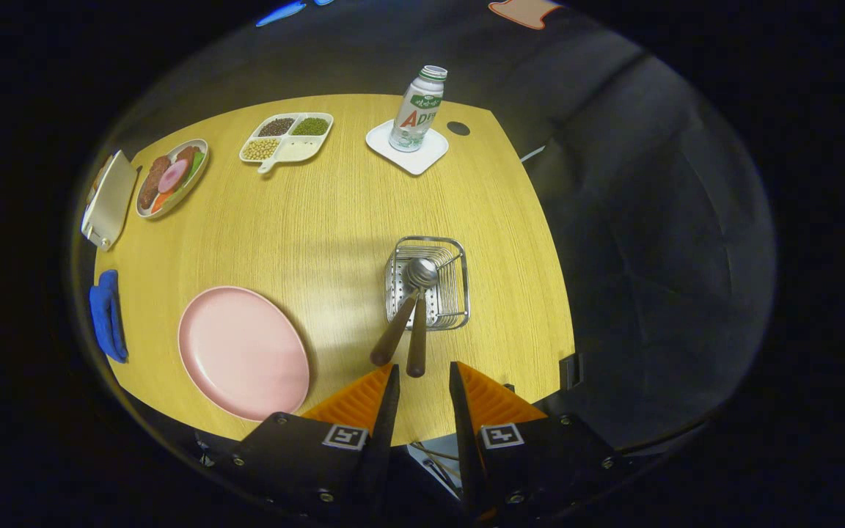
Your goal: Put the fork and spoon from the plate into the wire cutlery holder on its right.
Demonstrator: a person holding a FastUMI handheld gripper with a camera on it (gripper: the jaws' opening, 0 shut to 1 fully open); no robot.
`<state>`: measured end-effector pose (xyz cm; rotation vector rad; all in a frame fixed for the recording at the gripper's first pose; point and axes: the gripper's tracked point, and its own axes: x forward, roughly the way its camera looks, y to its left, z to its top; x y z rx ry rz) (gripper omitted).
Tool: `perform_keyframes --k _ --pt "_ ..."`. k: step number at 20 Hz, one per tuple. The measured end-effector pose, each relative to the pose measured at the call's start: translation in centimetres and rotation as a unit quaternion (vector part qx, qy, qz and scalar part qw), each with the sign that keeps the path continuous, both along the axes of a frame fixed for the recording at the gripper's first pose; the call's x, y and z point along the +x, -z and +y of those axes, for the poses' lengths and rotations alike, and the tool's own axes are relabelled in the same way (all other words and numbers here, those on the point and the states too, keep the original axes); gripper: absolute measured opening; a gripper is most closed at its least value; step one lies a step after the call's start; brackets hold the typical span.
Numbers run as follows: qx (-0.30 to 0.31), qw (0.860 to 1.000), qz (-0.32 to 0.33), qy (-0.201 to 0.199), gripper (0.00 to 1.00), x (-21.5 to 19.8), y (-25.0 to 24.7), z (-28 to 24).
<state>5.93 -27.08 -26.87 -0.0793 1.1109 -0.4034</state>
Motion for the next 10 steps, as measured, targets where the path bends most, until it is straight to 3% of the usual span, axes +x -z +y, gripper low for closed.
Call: perform_keyframes --k 10 --pt "-0.022 0.998 -0.050 -0.013 0.42 0.0 -3.9 1.3"
